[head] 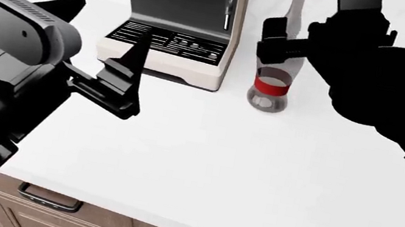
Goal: Move the drinks to the dining counter.
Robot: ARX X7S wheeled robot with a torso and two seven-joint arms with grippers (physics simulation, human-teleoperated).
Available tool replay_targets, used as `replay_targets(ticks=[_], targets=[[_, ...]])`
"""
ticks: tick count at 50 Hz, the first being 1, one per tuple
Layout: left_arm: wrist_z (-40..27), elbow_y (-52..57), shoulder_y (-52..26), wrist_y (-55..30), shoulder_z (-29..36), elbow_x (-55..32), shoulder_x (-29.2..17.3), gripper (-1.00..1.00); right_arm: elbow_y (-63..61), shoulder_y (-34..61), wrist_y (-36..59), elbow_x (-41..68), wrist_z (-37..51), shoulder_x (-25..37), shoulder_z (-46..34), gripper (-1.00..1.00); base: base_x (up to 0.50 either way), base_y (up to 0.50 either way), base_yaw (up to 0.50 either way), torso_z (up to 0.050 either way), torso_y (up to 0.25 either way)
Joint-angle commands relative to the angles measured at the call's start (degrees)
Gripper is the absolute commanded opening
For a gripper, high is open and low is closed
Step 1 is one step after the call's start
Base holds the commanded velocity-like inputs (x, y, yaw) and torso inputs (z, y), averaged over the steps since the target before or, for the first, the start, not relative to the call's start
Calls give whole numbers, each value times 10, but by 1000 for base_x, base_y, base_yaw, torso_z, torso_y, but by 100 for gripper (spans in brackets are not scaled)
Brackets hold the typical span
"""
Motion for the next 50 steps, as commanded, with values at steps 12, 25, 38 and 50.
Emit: replay_targets(ticks=[12, 25, 38, 50], targets=[[-9, 1, -4, -4, -3, -10, -11, 100, 119, 35, -28, -55, -75, -45, -35, 100, 0, 0, 0, 0, 0], [-5, 0, 3, 1, -2, -4, -14, 100, 210, 58, -61, -89, -137, -79, -54, 100, 0, 0, 0, 0, 0], [2, -4, 13, 8, 2, 8, -14, 100, 262, 65, -80, -110, -168, -95, -68, 100, 0, 0, 0, 0, 0], [2, -2, 21, 12, -2, 8, -21, 100, 378, 96, -122, -147, -230, -139, -87, 100, 0, 0, 0, 0, 0]])
